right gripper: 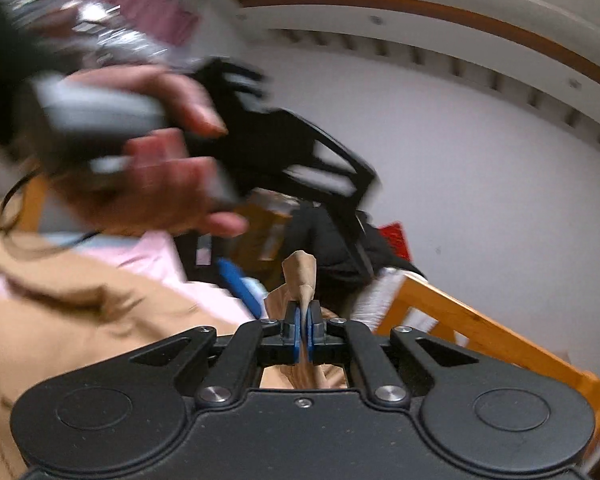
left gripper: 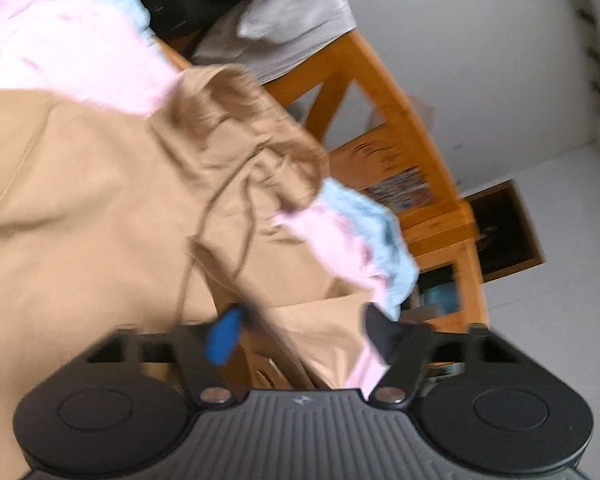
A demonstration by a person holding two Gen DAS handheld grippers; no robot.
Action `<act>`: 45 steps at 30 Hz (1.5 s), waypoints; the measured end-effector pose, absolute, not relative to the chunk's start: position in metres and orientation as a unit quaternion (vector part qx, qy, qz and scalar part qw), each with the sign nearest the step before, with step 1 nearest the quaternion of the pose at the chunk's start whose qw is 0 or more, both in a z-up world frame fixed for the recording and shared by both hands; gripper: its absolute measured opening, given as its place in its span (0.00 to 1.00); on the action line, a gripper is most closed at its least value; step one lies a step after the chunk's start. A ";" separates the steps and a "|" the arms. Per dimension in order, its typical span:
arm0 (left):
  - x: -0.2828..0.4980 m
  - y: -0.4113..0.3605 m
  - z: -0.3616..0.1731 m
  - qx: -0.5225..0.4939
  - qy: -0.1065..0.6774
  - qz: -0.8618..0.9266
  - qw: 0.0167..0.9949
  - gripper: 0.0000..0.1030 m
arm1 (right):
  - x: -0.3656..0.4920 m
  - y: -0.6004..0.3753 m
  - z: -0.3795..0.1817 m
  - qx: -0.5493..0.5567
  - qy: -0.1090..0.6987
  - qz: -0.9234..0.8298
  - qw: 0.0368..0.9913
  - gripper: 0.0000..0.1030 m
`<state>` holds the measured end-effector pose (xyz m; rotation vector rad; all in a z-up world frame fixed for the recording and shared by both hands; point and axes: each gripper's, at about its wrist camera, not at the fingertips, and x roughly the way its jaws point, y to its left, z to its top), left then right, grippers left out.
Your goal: Fold large clothes
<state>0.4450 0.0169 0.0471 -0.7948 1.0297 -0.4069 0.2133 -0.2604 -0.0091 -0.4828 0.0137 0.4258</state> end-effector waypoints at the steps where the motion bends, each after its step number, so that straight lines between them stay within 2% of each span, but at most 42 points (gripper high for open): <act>1: 0.447 0.014 0.041 -0.357 0.478 -0.192 0.779 0.18 | 0.209 -0.253 -0.013 -0.249 0.004 0.218 0.944 0.02; 2: 0.449 0.009 0.039 -0.341 0.479 -0.195 0.785 0.08 | 0.204 -0.252 -0.015 -0.257 0.002 0.223 0.940 0.02; 4: 0.445 0.000 0.041 -0.314 0.462 -0.200 0.805 0.01 | 0.192 -0.253 -0.021 -0.264 0.002 0.229 0.937 0.02; 8: 0.427 -0.005 0.067 -0.272 0.389 -0.207 0.856 0.00 | 0.189 -0.268 -0.019 -0.260 0.010 0.224 0.939 0.07; 9: 0.416 0.000 0.077 -0.265 0.370 -0.204 0.867 0.00 | 0.184 -0.269 -0.014 -0.253 0.016 0.223 0.941 0.16; 10: 0.406 0.007 0.084 -0.257 0.348 -0.195 0.880 0.00 | 0.186 -0.280 -0.012 -0.246 0.023 0.223 0.943 0.29; 13: 0.378 0.031 0.089 -0.201 0.314 -0.143 0.917 0.00 | 0.183 -0.308 -0.006 -0.212 0.051 0.192 0.957 0.49; 15: 0.371 0.044 0.073 -0.160 0.326 -0.098 0.927 0.00 | 0.195 -0.342 -0.010 -0.190 0.087 0.145 0.967 0.55; 20: 0.377 0.058 0.018 -0.172 0.371 -0.041 0.912 0.00 | 0.287 -0.427 -0.041 -0.055 0.260 0.029 0.964 0.55; 23: 0.377 0.050 0.000 -0.158 0.381 -0.039 0.910 0.00 | 0.346 -0.457 -0.072 0.062 0.334 0.011 0.940 0.55; 25: 0.379 0.048 -0.003 -0.154 0.380 -0.042 0.911 0.00 | 0.374 -0.466 -0.091 0.122 0.362 0.024 0.924 0.55; 27: 0.379 0.048 -0.003 -0.148 0.369 -0.045 0.917 0.00 | 0.390 -0.466 -0.101 0.133 0.385 0.031 0.913 0.52; 29: 0.376 0.051 -0.005 -0.149 0.365 -0.048 0.918 0.00 | 0.395 -0.462 -0.106 0.123 0.390 0.038 0.912 0.14; 30: 0.370 0.051 -0.007 -0.148 0.369 -0.047 0.916 0.00 | 0.394 -0.460 -0.106 0.117 0.384 0.043 0.915 0.04; 34: 0.370 0.043 -0.044 -0.126 0.398 -0.036 0.908 0.00 | 0.386 -0.458 -0.090 0.061 0.346 0.027 0.936 0.00; 38: 0.367 0.033 -0.084 -0.094 0.415 -0.020 0.905 0.01 | 0.391 -0.451 -0.108 0.014 0.363 0.007 0.932 0.00; 41: 0.364 0.030 -0.089 -0.069 0.409 -0.022 0.910 0.06 | 0.391 -0.437 -0.122 -0.032 0.363 -0.007 0.931 0.02; 42: 0.364 0.031 -0.087 -0.065 0.411 -0.025 0.909 0.13 | 0.391 -0.434 -0.123 -0.043 0.360 -0.011 0.932 0.05; 43: 0.363 0.033 -0.084 -0.067 0.417 -0.022 0.906 0.30 | 0.390 -0.432 -0.123 -0.052 0.358 -0.020 0.932 0.09; 44: 0.357 0.039 -0.078 -0.077 0.420 -0.020 0.904 0.40 | 0.388 -0.430 -0.121 -0.057 0.356 -0.024 0.933 0.11; 45: 0.349 0.043 -0.072 -0.087 0.415 -0.016 0.905 0.58 | 0.384 -0.429 -0.117 -0.063 0.352 -0.025 0.934 0.19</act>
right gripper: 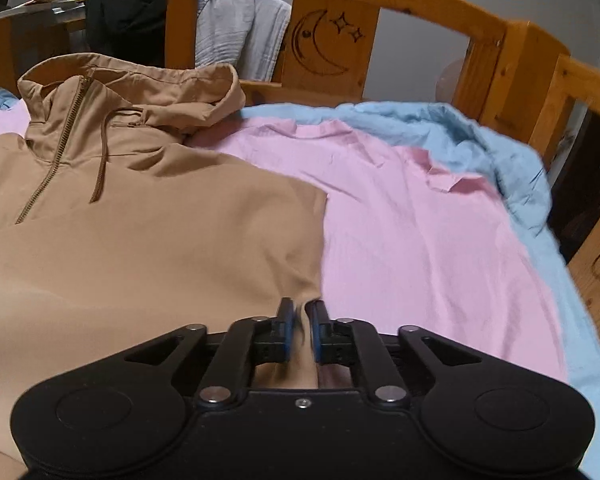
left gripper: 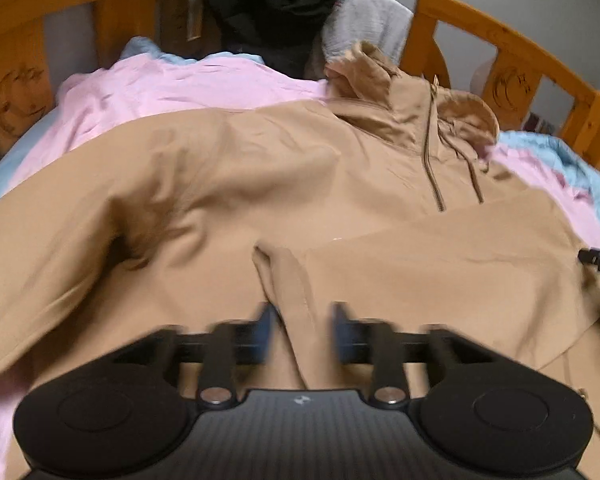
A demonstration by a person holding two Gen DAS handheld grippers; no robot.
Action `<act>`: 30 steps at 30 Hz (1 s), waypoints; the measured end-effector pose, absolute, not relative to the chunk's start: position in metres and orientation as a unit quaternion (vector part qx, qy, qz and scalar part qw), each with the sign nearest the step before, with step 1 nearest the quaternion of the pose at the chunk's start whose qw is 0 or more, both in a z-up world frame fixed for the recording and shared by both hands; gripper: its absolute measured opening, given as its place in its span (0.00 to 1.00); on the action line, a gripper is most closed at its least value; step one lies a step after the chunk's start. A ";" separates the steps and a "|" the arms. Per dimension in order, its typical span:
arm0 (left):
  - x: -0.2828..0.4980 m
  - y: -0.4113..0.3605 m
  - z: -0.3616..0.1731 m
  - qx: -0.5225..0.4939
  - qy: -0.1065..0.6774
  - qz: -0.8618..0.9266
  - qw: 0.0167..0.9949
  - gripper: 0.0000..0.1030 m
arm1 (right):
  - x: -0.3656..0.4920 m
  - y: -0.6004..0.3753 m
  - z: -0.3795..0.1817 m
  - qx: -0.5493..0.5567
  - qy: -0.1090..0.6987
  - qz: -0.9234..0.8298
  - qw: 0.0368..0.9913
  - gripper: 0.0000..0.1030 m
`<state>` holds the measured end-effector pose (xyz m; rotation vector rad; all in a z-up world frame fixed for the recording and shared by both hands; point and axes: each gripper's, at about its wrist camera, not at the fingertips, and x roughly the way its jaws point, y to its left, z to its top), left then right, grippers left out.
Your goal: Fold large clothes
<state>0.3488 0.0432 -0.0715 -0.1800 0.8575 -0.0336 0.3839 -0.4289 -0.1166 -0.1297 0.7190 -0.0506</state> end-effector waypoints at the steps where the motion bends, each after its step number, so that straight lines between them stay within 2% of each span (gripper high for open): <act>1: 0.337 0.050 -0.064 -0.100 0.406 -0.010 0.908 0.70 | 0.377 -0.426 -0.111 -0.075 0.342 -0.023 0.936 0.26; 2: 0.325 0.056 -0.057 -0.111 0.400 -0.005 0.910 0.75 | 0.371 -0.422 -0.107 -0.081 0.333 -0.013 0.939 0.30; 4: 0.299 0.071 -0.044 -0.138 0.395 0.004 0.908 0.87 | 0.356 -0.413 -0.097 -0.088 0.317 0.010 0.944 0.49; 5: 0.283 0.080 -0.038 -0.153 0.391 0.019 0.907 0.87 | 0.350 -0.407 -0.093 -0.087 0.311 0.023 0.946 0.51; 7: 0.249 0.103 -0.030 -0.186 0.371 0.073 0.907 0.89 | 0.337 -0.394 -0.084 -0.083 0.303 0.053 0.948 0.63; 10: 0.200 0.138 -0.024 -0.197 0.306 0.204 0.909 0.99 | 0.320 -0.369 -0.069 -0.086 0.287 0.100 0.949 0.76; 12: 0.176 0.166 -0.025 -0.210 0.271 0.295 0.892 0.99 | 0.311 -0.355 -0.060 -0.079 0.282 0.125 0.948 0.84; 17: 0.152 0.240 -0.050 -0.306 0.229 0.421 0.822 0.99 | 0.291 -0.320 -0.042 -0.074 0.277 0.182 0.940 0.95; 22: 0.161 0.285 -0.071 -0.384 0.208 0.456 0.775 0.99 | 0.270 -0.286 -0.036 -0.088 0.282 0.221 0.930 0.97; 23: 0.164 0.289 -0.074 -0.392 0.204 0.458 0.771 0.97 | 0.266 -0.281 -0.036 -0.092 0.284 0.226 0.927 0.97; 26: 0.165 0.291 -0.082 -0.390 0.204 0.470 0.765 0.75 | 0.255 -0.267 -0.036 -0.108 0.294 0.243 0.918 0.98; 27: 0.165 0.291 -0.083 -0.390 0.197 0.473 0.765 0.57 | 0.251 -0.264 -0.036 -0.112 0.295 0.246 0.916 0.98; 28: 0.166 0.290 -0.084 -0.394 0.188 0.473 0.765 0.31 | 0.247 -0.261 -0.036 -0.116 0.298 0.250 0.914 0.98; 30: 0.162 0.291 -0.087 -0.406 0.181 0.471 0.762 0.14 | 0.243 -0.257 -0.036 -0.119 0.299 0.255 0.912 0.98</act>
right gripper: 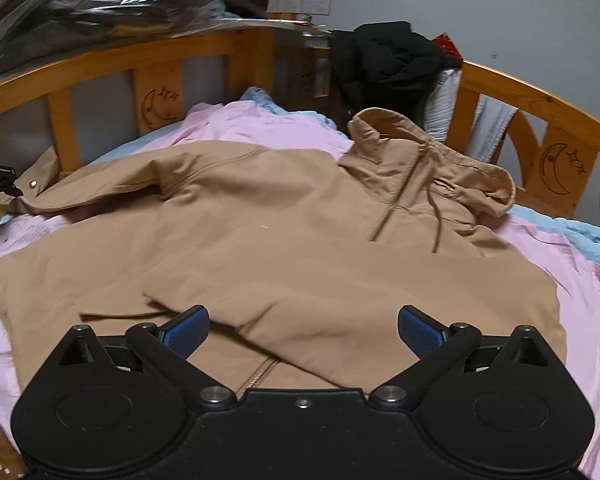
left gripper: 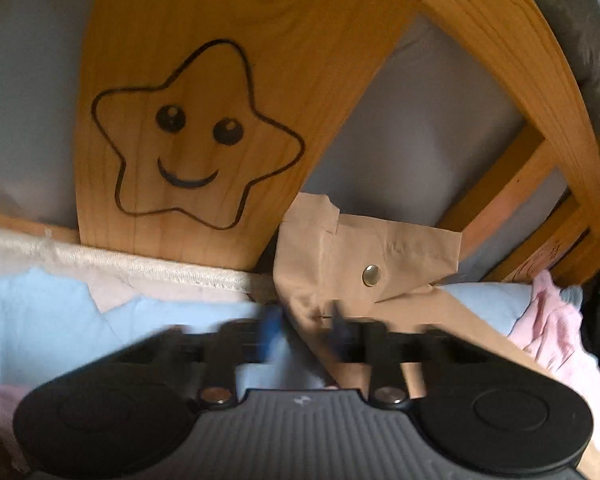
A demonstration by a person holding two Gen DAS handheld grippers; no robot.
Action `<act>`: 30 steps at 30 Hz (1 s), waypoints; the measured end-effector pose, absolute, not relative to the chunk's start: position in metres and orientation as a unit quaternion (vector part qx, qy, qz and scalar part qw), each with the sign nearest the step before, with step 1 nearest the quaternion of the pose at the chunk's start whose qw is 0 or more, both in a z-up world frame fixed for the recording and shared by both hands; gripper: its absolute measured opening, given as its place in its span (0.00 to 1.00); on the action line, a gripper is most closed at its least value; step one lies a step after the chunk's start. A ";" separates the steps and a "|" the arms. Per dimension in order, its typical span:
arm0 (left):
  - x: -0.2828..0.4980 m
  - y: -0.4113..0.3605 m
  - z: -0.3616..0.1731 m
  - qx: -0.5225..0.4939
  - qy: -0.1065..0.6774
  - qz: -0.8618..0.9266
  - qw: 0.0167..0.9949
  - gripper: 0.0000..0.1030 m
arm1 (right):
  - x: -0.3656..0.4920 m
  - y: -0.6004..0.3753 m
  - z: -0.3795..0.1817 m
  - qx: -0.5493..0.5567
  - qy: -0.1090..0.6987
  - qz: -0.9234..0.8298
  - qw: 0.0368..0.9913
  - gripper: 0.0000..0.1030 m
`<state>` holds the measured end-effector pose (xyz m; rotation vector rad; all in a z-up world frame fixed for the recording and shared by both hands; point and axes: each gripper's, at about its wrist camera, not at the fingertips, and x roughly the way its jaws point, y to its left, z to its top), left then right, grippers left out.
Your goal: Fold large clothes
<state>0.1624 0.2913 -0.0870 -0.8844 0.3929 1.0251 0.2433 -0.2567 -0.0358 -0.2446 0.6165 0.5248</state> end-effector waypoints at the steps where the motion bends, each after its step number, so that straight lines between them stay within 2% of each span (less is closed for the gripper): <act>1: 0.160 0.289 -0.086 -0.403 0.178 0.472 0.764 0.08 | 0.241 -0.254 -0.035 -0.119 0.299 0.258 0.911 0.98; 3: 0.157 0.284 -0.084 -0.392 0.172 0.461 0.778 0.02 | 0.240 -0.253 -0.033 -0.120 0.296 0.259 0.911 0.98; 6: 0.153 0.269 -0.069 -0.352 0.159 0.441 0.810 0.00 | 0.240 -0.253 -0.029 -0.116 0.289 0.260 0.914 0.98; 11: 0.149 0.198 -0.023 -0.176 0.103 0.317 0.926 0.00 | 0.248 -0.258 -0.018 -0.075 0.283 0.259 0.921 0.98; 15: 0.150 0.130 0.001 -0.068 0.076 0.186 0.977 0.00 | 0.271 -0.270 -0.008 0.080 0.322 0.303 0.894 0.98; 19: 0.155 0.075 0.000 -0.011 0.075 0.056 0.996 0.00 | 0.298 -0.272 -0.011 0.277 0.371 0.357 0.811 0.99; 21: 0.153 0.050 -0.005 0.014 0.078 0.003 0.997 0.00 | 0.311 -0.265 -0.018 0.341 0.392 0.376 0.767 0.99; 25: 0.151 0.015 -0.019 0.064 0.090 -0.071 0.991 0.00 | 0.336 -0.246 -0.045 0.426 0.443 0.392 0.685 0.99; 30: 0.144 -0.001 -0.036 0.105 0.107 -0.105 0.983 0.00 | 0.338 -0.240 -0.083 0.478 0.504 0.319 0.645 0.99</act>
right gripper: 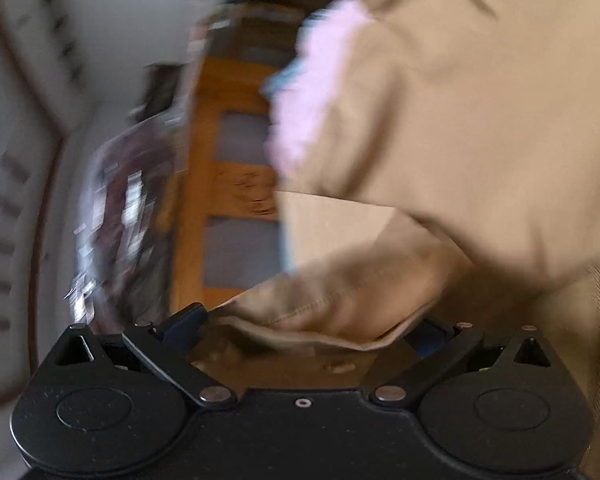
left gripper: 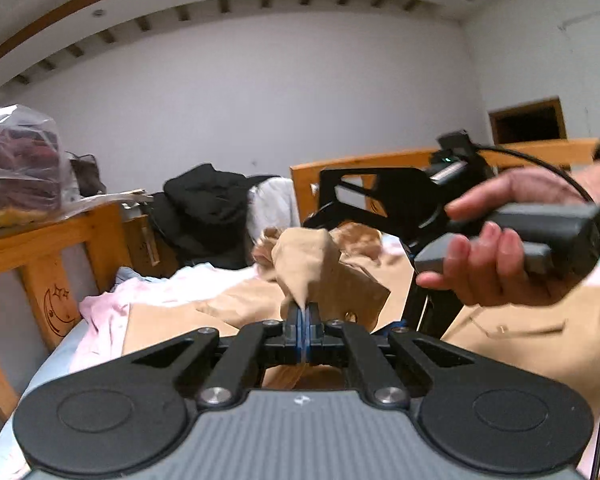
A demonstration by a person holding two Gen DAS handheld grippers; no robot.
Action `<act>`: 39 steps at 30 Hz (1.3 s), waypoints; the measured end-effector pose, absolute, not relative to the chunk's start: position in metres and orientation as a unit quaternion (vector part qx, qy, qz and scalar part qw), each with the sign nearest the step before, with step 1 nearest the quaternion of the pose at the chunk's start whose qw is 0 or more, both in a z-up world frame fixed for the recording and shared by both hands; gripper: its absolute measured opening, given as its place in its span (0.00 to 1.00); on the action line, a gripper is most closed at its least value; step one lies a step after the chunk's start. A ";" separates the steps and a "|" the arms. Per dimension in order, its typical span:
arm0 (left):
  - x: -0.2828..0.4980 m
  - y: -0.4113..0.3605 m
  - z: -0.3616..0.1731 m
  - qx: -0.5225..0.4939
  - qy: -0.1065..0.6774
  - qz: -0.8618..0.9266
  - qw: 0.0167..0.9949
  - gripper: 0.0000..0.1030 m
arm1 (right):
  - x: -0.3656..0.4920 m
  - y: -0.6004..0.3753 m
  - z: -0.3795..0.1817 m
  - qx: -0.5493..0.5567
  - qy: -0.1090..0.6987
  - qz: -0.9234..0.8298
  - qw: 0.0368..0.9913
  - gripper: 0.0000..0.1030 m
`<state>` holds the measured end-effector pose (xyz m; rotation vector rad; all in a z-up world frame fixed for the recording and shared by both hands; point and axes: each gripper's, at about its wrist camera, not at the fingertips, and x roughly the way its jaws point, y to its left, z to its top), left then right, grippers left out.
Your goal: Fold large clothes
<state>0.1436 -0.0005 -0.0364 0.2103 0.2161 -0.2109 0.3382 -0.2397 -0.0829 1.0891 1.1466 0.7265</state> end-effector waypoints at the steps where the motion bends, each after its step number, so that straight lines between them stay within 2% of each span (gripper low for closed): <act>1: 0.141 0.001 -0.040 0.107 0.110 -0.106 0.983 0.00 | 0.336 -0.241 -0.089 0.480 0.513 0.301 0.644 0.97; 9: 0.132 0.004 -0.043 0.133 0.090 -0.115 0.980 0.00 | 0.332 -0.257 -0.093 0.519 0.515 0.262 0.630 0.95; 11: 0.128 0.002 -0.044 0.139 0.088 -0.118 0.979 0.00 | 0.331 -0.261 -0.096 0.524 0.521 0.247 0.627 0.88; 14: 0.126 0.004 -0.045 0.145 0.090 -0.118 0.978 0.01 | 0.325 -0.269 -0.097 0.498 0.541 0.219 0.641 0.57; 15: 0.124 0.005 -0.043 0.143 0.094 -0.119 0.978 0.01 | 0.323 -0.269 -0.094 0.482 0.546 0.213 0.651 0.36; 16: 0.125 0.007 -0.043 0.138 0.100 -0.121 0.978 0.07 | 0.321 -0.269 -0.089 0.455 0.554 0.207 0.665 0.16; 17: 0.125 0.008 -0.042 0.130 0.108 -0.125 0.978 0.13 | 0.320 -0.268 -0.085 0.435 0.556 0.204 0.678 0.08; 18: 0.125 0.010 -0.042 0.121 0.118 -0.128 0.977 0.29 | 0.318 -0.267 -0.080 0.414 0.553 0.202 0.694 0.02; 19: 0.124 0.012 -0.041 0.110 0.124 -0.128 0.978 0.43 | 0.316 -0.269 -0.073 0.395 0.542 0.204 0.713 0.01; 24: 0.112 0.019 -0.038 0.093 0.123 -0.107 0.982 0.62 | 0.316 -0.274 -0.004 0.310 0.459 0.246 0.795 0.01; 31: 0.168 0.032 -0.047 0.130 0.173 0.000 0.976 0.67 | 0.324 -0.306 0.157 0.290 0.248 0.305 0.872 0.01; 34: 0.215 0.035 -0.052 0.176 0.181 0.017 0.968 0.67 | 0.325 -0.326 0.191 0.302 0.199 0.294 0.884 0.01; 39: 0.279 0.018 -0.061 0.252 0.186 0.033 0.949 0.67 | 0.334 -0.346 0.195 0.312 0.191 0.276 0.889 0.01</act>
